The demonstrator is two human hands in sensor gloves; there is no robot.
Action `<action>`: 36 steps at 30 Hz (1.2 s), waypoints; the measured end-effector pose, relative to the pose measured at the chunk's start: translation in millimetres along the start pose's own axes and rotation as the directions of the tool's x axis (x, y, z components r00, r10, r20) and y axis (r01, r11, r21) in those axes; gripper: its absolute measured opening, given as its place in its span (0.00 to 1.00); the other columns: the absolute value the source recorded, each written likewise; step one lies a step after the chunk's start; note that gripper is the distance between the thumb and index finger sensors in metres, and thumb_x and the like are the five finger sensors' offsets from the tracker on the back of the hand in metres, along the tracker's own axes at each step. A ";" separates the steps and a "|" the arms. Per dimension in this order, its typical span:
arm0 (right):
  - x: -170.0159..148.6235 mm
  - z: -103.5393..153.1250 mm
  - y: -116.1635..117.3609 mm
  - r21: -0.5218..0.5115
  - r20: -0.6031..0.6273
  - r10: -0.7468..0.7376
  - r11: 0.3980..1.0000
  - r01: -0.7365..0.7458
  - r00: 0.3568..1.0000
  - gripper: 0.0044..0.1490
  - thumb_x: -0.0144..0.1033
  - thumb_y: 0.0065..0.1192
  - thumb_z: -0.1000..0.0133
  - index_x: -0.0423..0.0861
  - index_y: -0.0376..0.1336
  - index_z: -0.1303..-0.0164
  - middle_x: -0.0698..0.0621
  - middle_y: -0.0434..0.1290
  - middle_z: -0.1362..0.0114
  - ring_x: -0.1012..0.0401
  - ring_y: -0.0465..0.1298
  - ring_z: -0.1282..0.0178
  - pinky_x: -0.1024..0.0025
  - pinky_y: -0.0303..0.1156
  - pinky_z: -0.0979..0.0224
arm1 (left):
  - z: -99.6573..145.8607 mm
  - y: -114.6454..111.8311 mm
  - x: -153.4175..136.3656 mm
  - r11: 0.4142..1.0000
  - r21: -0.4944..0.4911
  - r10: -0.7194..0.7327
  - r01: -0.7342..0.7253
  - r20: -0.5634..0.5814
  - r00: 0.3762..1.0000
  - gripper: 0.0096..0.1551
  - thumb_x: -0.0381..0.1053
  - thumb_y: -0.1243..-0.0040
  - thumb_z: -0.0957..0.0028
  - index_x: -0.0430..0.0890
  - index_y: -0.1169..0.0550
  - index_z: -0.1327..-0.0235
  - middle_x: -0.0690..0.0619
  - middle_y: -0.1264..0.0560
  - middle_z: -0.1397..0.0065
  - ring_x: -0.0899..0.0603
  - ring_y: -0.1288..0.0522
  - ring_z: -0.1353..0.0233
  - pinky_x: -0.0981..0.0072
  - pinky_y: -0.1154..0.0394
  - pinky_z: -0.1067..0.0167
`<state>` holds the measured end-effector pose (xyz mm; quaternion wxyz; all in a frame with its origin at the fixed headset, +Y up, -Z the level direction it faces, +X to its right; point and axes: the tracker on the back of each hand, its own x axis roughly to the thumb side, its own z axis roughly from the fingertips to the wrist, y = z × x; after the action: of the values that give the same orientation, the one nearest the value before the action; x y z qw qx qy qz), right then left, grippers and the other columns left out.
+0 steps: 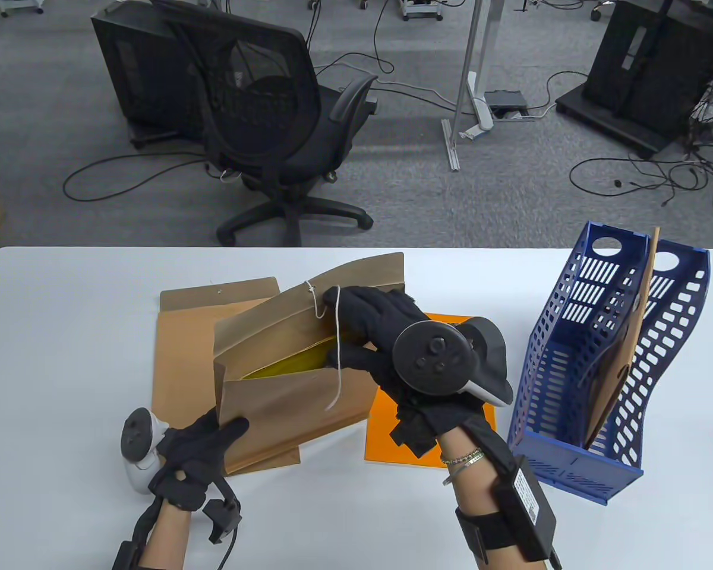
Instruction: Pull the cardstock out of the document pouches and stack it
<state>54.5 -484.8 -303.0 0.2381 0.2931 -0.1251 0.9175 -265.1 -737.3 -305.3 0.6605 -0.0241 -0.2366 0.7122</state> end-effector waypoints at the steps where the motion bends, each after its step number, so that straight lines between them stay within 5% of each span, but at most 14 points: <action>1: 0.8 -0.6 -0.6 0.032 0.001 0.020 0.999 -0.020 1.000 0.47 0.53 0.62 0.47 0.53 0.56 0.16 0.46 0.65 0.16 0.47 0.66 0.17 0.46 0.57 0.16 | 0.6 1.8 1.2 1.000 0.007 -0.006 0.006 0.001 1.000 0.25 0.48 0.40 0.46 0.65 0.25 0.35 0.51 0.23 0.26 0.44 0.22 0.28 0.46 0.28 0.34; 10: 8.8 -8.6 1.5 0.285 -0.006 0.159 0.947 -0.151 0.987 0.52 0.52 0.67 0.49 0.56 0.51 0.13 0.45 0.55 0.11 0.46 0.58 0.12 0.44 0.55 0.14 | 3.0 7.3 7.3 0.997 0.020 -0.072 0.072 0.001 0.997 0.24 0.48 0.39 0.47 0.65 0.23 0.37 0.51 0.22 0.26 0.44 0.22 0.28 0.46 0.29 0.34; 21: 18.2 -26.4 34.4 0.466 0.024 0.147 0.874 -0.141 0.989 0.40 0.43 0.67 0.44 0.57 0.58 0.19 0.48 0.72 0.24 0.51 0.76 0.27 0.52 0.71 0.24 | -0.1 -0.2 11.7 0.995 -0.020 -0.101 0.101 0.014 0.995 0.25 0.48 0.39 0.48 0.64 0.23 0.36 0.52 0.21 0.27 0.44 0.21 0.29 0.46 0.28 0.35; 30: 30.7 -27.8 28.1 0.333 0.090 0.129 0.931 -0.152 0.988 0.29 0.35 0.66 0.44 0.54 0.68 0.30 0.50 0.83 0.39 0.53 0.84 0.40 0.56 0.76 0.33 | -0.4 -0.5 13.6 0.991 -0.010 -0.136 0.136 0.013 0.991 0.25 0.48 0.36 0.48 0.62 0.23 0.35 0.54 0.19 0.30 0.46 0.19 0.31 0.47 0.27 0.35; 36: 38.5 -23.8 -3.8 0.118 0.109 0.210 0.968 -0.222 0.972 0.28 0.35 0.64 0.43 0.59 0.68 0.30 0.51 0.83 0.39 0.54 0.83 0.41 0.56 0.75 0.32 | 1.4 -0.2 17.5 0.981 0.021 -0.193 0.193 0.011 0.981 0.26 0.49 0.35 0.50 0.61 0.23 0.36 0.55 0.17 0.32 0.48 0.17 0.34 0.50 0.24 0.38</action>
<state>17.5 -458.8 -298.6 0.1109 0.3363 -0.1078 0.9290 -267.7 -721.0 -299.2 0.7251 0.0101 -0.2349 0.6472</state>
